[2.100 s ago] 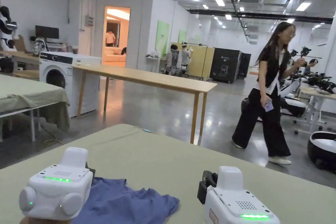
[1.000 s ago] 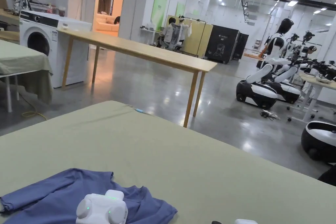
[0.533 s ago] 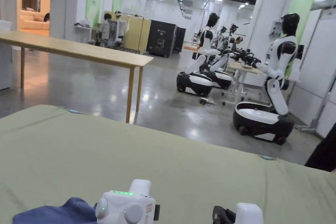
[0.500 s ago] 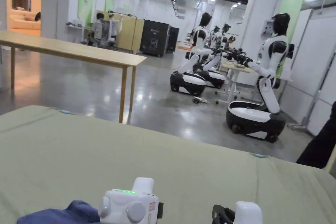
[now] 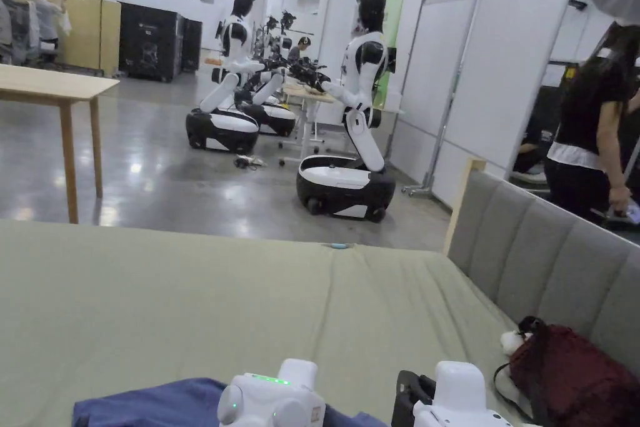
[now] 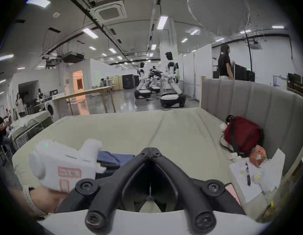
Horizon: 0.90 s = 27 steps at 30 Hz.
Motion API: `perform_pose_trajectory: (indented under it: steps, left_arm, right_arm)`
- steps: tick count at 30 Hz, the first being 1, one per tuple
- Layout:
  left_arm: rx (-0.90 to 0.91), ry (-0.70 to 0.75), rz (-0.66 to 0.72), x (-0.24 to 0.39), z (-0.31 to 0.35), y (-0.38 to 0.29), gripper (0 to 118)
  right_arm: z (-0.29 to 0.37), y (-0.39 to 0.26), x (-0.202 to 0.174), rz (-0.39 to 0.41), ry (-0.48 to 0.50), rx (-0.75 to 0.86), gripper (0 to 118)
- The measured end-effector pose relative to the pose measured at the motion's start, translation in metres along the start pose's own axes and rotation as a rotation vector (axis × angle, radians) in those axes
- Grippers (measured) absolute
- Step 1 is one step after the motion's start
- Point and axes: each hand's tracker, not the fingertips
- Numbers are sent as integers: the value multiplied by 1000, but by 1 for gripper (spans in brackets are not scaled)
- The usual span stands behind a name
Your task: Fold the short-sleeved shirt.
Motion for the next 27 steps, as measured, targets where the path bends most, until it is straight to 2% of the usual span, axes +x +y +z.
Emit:
perform_pose_trajectory:
  steps: [2,3,4,5,6,8,9,13,16,20,21,22,23,24,25,27]
  left_arm:
    - [-12,-15,-8,4,-7,-6,7]
    - [1,-3,-20,8,-5,-7,15]
    - [40,1,-33,7,1,-9,44]
    - [77,-7,-42,6,8,-10,44]
    - [103,-29,-44,5,19,-10,57]
    - [159,-36,-69,6,45,-15,118]
    - [233,-29,-64,3,70,-22,114]
    - [488,66,-122,-24,168,-36,116]
    - [572,183,-70,-68,224,-62,116]
    - [626,384,-13,-134,273,-106,114]
    - [619,424,1,-154,279,-119,108]
    - [608,456,19,-171,287,-129,87]
    - [603,459,37,-186,293,-136,35]
    - [584,459,76,-203,297,-143,0]
    - [558,478,112,-212,304,-149,0]
    - [476,415,184,-239,302,-154,0]
  right_arm:
    - [1,-4,9,-1,-10,-5,3]
    - [1,-5,12,-3,-13,-8,3]
    - [0,-7,12,-4,-15,-11,3]
    - [1,-8,12,-5,-15,-12,3]
    - [1,-8,11,-5,-13,-13,3]
    - [1,-8,4,-2,-1,-14,3]
    - [1,-8,-2,5,8,-11,3]
    - [5,-6,-35,61,61,22,3]
    - [10,-9,-61,108,102,69,3]
    - [10,-13,-84,125,128,112,3]
    - [9,-13,-88,124,132,114,3]
    - [9,-14,-90,119,141,119,3]
    - [9,-15,-93,116,142,121,3]
    - [8,-15,-94,112,144,119,3]
    - [7,-15,-95,101,150,112,3]
    - [4,-16,-97,97,150,103,3]
